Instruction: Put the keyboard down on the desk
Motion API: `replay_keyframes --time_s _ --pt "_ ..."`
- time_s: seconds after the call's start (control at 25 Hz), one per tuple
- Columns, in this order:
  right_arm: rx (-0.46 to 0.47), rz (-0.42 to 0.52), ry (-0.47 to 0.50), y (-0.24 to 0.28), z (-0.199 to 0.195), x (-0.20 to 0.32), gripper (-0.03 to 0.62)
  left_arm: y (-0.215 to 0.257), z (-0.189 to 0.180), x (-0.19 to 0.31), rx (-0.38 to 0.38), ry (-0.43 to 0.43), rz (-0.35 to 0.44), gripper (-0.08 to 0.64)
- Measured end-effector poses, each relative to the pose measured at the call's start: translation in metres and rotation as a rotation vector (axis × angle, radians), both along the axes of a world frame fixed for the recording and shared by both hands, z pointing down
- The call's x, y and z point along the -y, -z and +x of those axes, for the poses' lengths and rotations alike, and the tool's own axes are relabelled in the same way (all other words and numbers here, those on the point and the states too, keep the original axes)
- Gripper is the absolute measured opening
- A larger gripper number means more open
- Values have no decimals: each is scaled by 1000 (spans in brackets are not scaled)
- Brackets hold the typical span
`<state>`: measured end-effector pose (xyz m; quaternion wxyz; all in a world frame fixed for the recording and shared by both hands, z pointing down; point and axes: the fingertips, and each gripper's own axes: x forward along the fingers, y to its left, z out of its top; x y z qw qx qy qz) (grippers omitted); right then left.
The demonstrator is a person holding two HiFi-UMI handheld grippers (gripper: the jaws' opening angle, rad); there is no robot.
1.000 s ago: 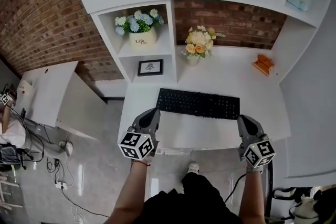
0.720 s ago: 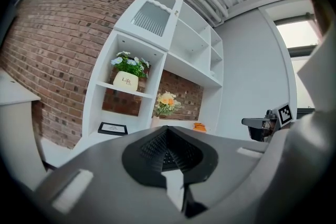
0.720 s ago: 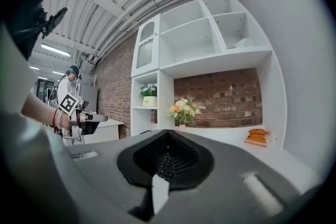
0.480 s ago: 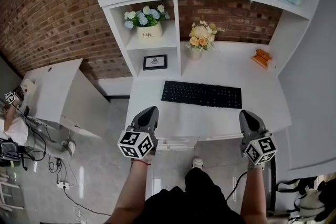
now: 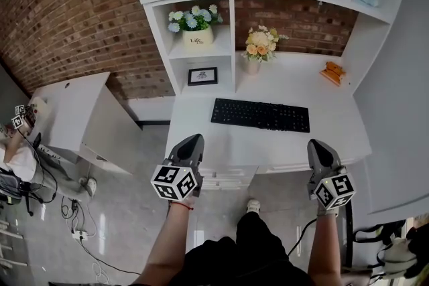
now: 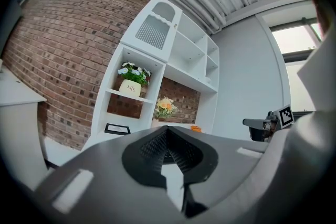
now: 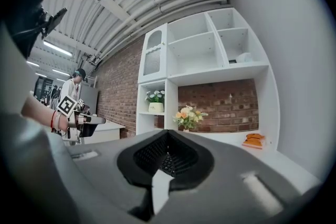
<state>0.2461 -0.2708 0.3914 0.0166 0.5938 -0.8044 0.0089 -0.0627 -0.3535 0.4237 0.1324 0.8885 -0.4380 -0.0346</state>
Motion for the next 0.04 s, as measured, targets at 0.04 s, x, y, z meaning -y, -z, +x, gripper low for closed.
replay_keyframes --time_s 0.04 --pt "0 1 -1 1 -2 -3 -2 1 -1 -3 -1 -2 1 2"
